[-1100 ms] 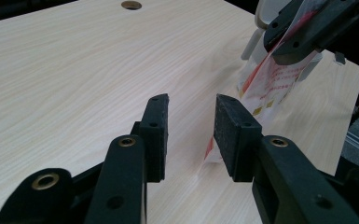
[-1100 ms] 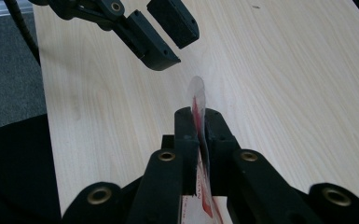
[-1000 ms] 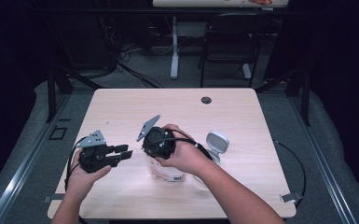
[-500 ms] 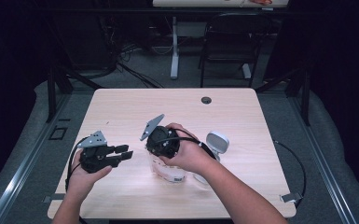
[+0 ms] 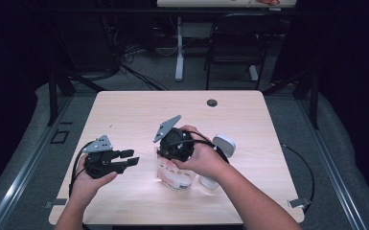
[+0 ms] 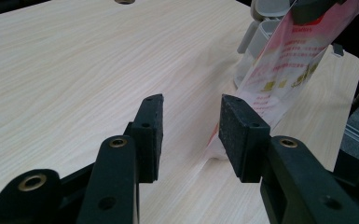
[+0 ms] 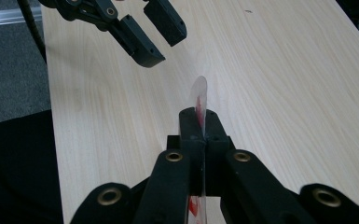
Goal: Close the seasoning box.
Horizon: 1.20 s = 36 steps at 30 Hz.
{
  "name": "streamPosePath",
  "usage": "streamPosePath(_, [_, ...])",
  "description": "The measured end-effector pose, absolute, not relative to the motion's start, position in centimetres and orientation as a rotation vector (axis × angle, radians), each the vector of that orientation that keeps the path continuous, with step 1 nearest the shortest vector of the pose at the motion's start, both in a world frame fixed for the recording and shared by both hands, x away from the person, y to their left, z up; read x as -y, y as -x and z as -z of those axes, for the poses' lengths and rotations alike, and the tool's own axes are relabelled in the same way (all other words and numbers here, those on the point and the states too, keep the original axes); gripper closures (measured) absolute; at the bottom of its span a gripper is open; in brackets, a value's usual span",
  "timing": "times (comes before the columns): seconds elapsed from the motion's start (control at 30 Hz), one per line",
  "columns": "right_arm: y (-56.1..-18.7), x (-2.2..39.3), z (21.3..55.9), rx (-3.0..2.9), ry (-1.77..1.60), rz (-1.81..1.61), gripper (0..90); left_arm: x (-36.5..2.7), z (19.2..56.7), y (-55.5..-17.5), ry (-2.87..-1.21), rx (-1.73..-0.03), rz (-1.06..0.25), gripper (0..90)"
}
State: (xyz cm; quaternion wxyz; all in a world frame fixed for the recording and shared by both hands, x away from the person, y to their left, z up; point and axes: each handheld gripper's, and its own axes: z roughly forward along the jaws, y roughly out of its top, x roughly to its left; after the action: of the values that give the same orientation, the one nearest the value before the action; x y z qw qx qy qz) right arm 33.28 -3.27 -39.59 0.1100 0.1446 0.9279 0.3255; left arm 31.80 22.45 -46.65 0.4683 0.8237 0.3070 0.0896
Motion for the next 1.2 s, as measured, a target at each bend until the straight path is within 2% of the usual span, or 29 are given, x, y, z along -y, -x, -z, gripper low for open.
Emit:
streamPosePath(0.93, [-32.4,4.7,37.3,-2.691,-0.385,-1.018,90.0,-20.6,47.5,-32.0,-2.051,-0.711,-0.181,56.0])
streamPosePath(1.2, [-32.2,5.0,36.7,-2.682,-0.374,-1.046,90.0,-19.9,47.9,-32.0,-2.063,-0.681,-0.161,51.5])
